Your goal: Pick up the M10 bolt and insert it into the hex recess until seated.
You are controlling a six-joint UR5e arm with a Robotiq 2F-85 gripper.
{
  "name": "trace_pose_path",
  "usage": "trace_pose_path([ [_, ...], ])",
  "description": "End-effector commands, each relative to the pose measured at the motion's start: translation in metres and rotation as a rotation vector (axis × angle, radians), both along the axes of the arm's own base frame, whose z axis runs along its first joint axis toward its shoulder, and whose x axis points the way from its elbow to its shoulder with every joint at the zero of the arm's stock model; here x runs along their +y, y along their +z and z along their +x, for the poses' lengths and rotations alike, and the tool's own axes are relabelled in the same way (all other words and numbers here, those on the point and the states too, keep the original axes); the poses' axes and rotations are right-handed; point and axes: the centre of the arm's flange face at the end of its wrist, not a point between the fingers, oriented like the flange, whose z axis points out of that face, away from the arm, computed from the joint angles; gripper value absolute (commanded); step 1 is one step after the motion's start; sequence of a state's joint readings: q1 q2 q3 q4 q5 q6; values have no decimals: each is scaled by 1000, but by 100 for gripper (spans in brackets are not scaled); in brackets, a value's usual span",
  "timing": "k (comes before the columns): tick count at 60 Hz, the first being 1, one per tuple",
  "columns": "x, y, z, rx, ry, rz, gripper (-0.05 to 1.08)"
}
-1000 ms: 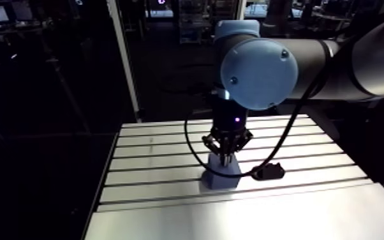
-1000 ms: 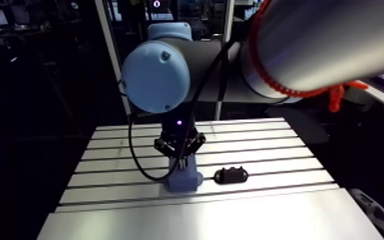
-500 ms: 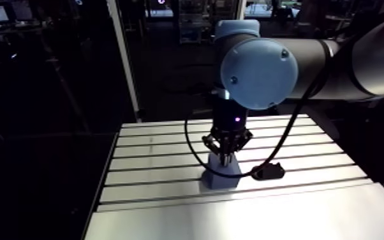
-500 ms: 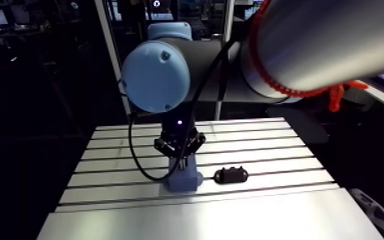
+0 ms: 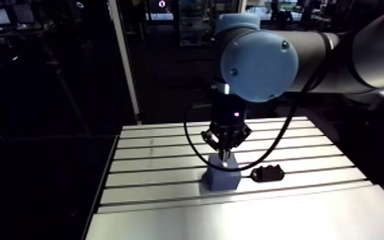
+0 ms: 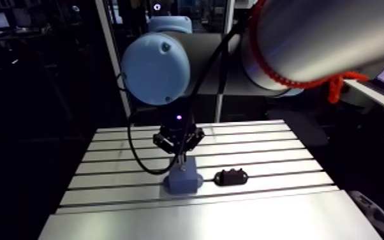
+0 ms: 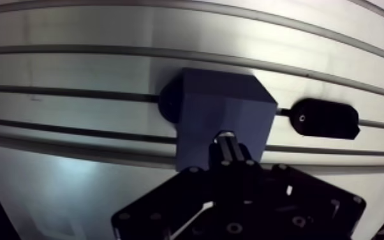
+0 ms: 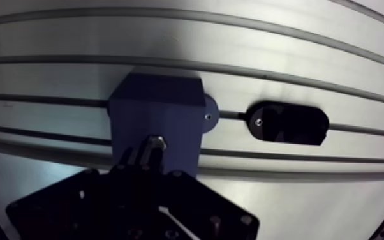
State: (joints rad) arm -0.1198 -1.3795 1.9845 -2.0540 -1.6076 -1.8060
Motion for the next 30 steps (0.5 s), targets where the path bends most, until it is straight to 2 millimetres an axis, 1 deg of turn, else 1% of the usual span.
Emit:
trace_pose_path([
  [1,-2,24,-1,10,3,-1,107],
  [2,-2,24,-1,10,3,-1,107],
  [3,-2,28,-1,13,3,-2,102],
  [4,-2,28,-1,13,3,-2,102],
  [5,-2,31,-1,15,4,-1,89],
  [6,-2,31,-1,15,4,-1,89],
  [7,-2,35,0,14,4,2,65],
  [8,-2,35,0,14,4,2,65],
  [9,-3,37,1,11,5,1,42],
  [10,-3,37,1,11,5,1,42],
  [11,-3,40,3,9,5,3,26],
  [12,-3,40,3,9,5,3,26],
  [13,-4,40,4,2,7,4,2],
  [25,-5,49,11,-8,6,5,0],
  [29,-4,55,15,-18,-1,8,0],
  [30,-4,60,16,-20,-2,13,0],
])
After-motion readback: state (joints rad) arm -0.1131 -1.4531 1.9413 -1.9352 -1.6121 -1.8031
